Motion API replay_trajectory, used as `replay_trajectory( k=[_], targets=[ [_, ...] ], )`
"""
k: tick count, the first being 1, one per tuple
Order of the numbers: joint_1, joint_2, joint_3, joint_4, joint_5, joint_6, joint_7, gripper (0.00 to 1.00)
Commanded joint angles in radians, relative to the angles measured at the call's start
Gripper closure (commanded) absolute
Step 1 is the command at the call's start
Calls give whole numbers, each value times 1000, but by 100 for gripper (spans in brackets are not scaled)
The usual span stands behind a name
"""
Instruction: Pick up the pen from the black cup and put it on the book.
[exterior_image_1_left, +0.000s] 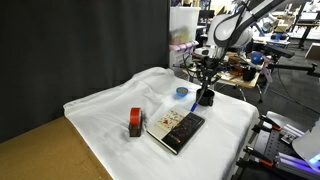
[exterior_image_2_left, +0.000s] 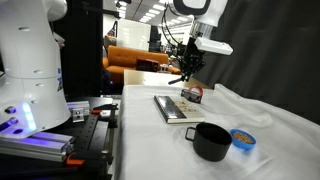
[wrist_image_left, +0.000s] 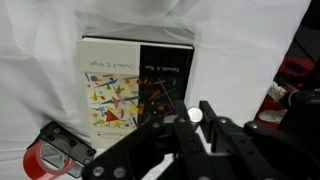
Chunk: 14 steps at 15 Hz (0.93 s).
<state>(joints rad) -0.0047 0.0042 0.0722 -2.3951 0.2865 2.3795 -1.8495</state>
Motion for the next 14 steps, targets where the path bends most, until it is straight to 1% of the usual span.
replay_trajectory(
  k=[1,4,6,10,14],
  targets=[
    [15,-12,-14,-9,-4,-9,10,96],
    [8,42,-22,-10,-23,26,17,96],
    [4,99,-26,-9,-22,56,20,96],
    [-20,196,-25,22,-29,125,17,96],
    [-41,246,-13,54,-40,165,12,96]
  ],
)
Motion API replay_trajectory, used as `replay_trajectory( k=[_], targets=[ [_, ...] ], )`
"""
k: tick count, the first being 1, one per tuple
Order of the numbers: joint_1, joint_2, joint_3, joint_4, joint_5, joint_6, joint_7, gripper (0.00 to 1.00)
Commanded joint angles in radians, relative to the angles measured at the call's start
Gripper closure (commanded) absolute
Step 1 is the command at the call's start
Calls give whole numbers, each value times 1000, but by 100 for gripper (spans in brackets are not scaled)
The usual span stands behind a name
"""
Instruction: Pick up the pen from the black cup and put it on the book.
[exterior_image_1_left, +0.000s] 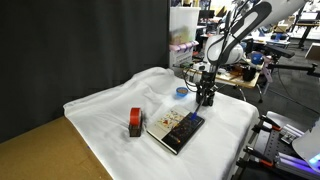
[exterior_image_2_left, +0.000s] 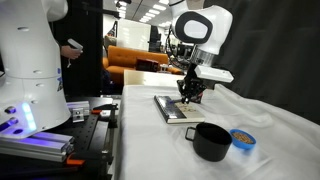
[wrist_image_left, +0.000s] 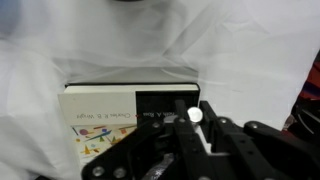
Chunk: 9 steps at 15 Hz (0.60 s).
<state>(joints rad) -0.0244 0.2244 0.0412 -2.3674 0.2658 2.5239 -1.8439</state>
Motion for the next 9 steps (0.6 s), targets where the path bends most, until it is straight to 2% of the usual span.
replay_trajectory(
  k=[1,9],
  targets=[
    [-24,34,22,34,-17,24,5,96],
    [-30,96,103,75,28,49,-15,96]
  ],
)
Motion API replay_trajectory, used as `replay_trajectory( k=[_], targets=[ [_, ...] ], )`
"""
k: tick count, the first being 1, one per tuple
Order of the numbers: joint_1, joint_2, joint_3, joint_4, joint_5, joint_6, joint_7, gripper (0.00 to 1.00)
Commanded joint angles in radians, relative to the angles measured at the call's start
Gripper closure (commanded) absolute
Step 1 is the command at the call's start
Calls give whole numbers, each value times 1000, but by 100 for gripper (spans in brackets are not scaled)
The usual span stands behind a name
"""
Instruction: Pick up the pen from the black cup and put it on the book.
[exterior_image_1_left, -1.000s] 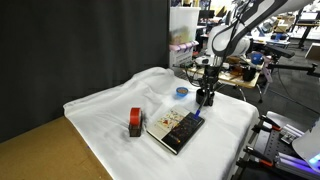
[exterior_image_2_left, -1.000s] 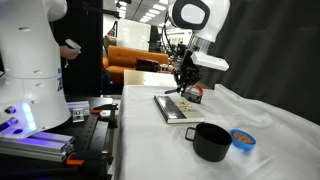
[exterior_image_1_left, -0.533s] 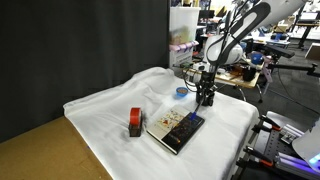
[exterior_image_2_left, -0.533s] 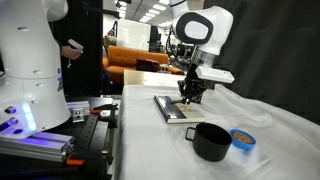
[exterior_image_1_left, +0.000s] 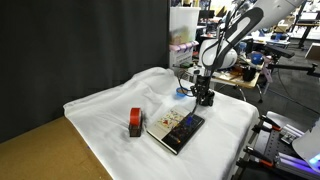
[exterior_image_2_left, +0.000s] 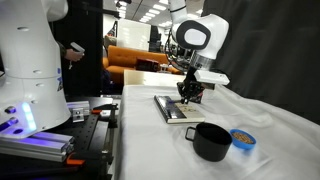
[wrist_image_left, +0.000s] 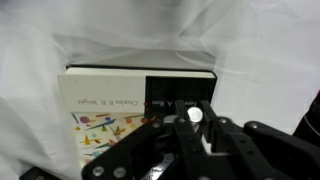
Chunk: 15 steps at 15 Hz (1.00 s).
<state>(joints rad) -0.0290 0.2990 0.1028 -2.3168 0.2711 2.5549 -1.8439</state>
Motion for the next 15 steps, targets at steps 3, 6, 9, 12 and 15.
replay_trajectory(
  k=[3,6,9,12,15],
  targets=[
    [-31,35,72,49,31,32,-24,96],
    [-35,48,91,70,43,44,-29,96],
    [-30,63,103,92,41,46,-16,96],
    [-24,82,112,102,24,56,-9,96],
    [-26,106,115,86,12,75,-8,96]
  ],
)
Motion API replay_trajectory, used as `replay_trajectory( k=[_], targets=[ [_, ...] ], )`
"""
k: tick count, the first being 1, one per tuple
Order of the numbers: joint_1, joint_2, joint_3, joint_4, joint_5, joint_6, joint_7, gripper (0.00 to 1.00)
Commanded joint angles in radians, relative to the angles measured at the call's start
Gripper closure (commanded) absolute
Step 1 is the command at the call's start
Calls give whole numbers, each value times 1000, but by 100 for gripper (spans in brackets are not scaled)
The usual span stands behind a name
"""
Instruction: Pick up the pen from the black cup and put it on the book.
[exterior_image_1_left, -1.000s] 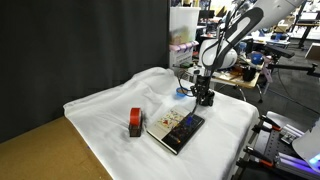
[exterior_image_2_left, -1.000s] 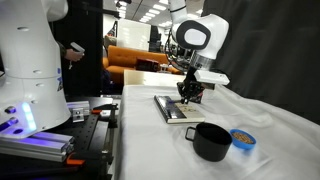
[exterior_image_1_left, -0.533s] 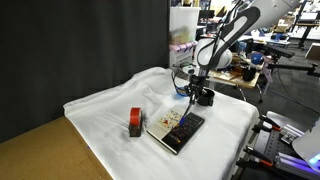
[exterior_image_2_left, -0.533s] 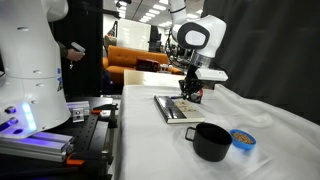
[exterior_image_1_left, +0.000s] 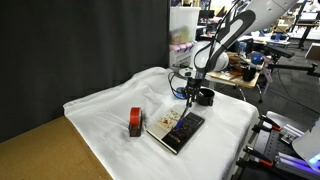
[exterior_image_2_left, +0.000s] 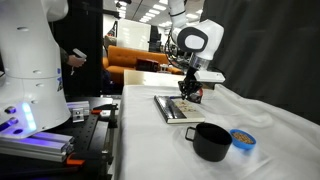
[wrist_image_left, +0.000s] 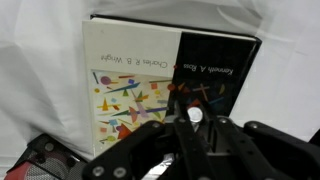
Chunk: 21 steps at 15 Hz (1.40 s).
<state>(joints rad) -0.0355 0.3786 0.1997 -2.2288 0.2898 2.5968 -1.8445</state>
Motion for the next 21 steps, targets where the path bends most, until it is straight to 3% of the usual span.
replay_trajectory(
  k=[1,9,10,11,13,21],
  targets=[
    [-19,42,15,-5,-14,38,-2,96],
    [-70,141,1,-19,-51,84,14,96],
    [-74,139,14,-12,-50,57,20,76],
    [-78,141,15,-12,-51,57,19,81],
    [-79,141,18,-12,-53,56,19,76],
    [-78,141,21,-12,-53,56,21,76]
  ],
)
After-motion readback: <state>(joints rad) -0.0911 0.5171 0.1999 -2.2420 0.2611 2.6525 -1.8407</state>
